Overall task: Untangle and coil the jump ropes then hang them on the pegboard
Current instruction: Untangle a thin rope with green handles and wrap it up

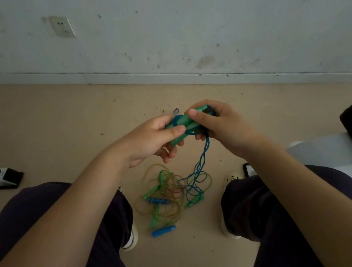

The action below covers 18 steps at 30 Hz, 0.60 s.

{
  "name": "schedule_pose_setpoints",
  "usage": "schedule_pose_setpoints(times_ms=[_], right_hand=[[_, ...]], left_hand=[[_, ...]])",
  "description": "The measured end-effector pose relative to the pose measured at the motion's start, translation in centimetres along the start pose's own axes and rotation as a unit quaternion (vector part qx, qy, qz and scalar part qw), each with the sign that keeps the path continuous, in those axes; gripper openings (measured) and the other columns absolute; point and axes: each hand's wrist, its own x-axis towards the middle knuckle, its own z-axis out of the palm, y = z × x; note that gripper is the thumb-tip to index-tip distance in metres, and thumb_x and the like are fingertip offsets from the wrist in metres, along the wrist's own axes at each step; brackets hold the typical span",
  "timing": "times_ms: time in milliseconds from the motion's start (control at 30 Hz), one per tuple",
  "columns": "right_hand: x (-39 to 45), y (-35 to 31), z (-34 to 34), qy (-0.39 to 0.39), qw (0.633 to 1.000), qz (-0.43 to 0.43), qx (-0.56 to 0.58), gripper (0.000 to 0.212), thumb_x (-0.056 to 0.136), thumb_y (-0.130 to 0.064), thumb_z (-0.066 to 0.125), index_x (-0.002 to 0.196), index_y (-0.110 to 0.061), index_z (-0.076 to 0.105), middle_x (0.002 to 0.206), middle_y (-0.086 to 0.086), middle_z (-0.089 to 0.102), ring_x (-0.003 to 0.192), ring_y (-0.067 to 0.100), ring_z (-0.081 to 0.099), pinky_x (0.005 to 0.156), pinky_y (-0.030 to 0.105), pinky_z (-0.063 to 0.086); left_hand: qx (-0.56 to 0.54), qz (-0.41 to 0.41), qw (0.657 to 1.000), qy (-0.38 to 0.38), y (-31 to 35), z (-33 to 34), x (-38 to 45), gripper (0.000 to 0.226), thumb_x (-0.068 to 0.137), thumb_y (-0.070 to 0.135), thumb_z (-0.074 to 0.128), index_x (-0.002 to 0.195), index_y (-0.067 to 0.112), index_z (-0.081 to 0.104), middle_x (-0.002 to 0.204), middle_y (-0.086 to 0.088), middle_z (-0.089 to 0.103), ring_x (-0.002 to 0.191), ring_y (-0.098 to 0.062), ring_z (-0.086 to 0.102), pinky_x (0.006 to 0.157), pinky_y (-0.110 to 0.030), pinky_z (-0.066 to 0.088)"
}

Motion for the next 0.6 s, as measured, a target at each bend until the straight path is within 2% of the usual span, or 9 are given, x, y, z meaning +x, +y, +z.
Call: schedule_pose_setpoints(times_ms=[200,267,367,467,600], right_hand=[[0.17,0.43,0.19,0.008,0.999,-0.021,-0.034,0.018,0.094,-0.021,0.063,0.098,-0.004,0.064,0.073,0.006,0.068,0.061,0.02,0.064,0.057,0.028,0.051],[0.2,0.44,0.11,0.01,0.999,-0.023,-0.045,0.022,0.095,-0.023,0.062,0.099,-0.001,0.064,0.074,0.007,0.068,0.061,0.02,0.063,0.057,0.028,0.051],[0.17,0.24,0.15,0.012,0.999,-0.019,-0.033,0.038,0.092,-0.034,0.061,0.101,0.003,0.065,0.075,0.011,0.066,0.059,0.018,0.06,0.056,0.029,0.048],[0.18,0.09,0.08,0.011,1.0,-0.003,0.002,0.044,0.093,-0.041,0.058,0.097,0.002,0.067,0.072,0.009,0.065,0.058,0.016,0.057,0.054,0.027,0.045],[0.2,0.36,0.32,-0.043,0.999,0.014,0.029,0.034,0.091,-0.036,0.062,0.102,-0.004,0.067,0.075,0.007,0.066,0.063,0.016,0.054,0.057,0.025,0.043]], left_hand=[[0.007,-0.009,1.0,-0.015,0.0,0.02,-0.06,0.021,0.102,0.023,0.055,0.119,0.012,0.06,0.092,-0.007,0.062,0.062,-0.012,0.06,0.053,-0.025,0.051],[0.003,-0.013,1.0,-0.027,0.13,0.01,-0.07,0.018,0.102,0.021,0.055,0.117,0.013,0.061,0.093,-0.007,0.067,0.064,-0.013,0.061,0.054,-0.024,0.05],[0.009,-0.009,0.999,-0.036,0.2,-0.05,-0.13,0.016,0.103,0.019,0.053,0.115,0.013,0.062,0.092,-0.005,0.069,0.066,-0.013,0.061,0.057,-0.024,0.049],[0.01,0.005,1.0,-0.025,0.1,0.19,-0.19,0.017,0.104,0.017,0.051,0.117,0.011,0.06,0.091,-0.004,0.066,0.067,-0.012,0.06,0.057,-0.022,0.047],[-0.05,0.026,0.998,0.018,0.0,0.39,0.05,0.026,0.104,0.017,0.052,0.129,0.014,0.049,0.091,-0.008,0.065,0.066,-0.014,0.059,0.055,-0.024,0.047]])
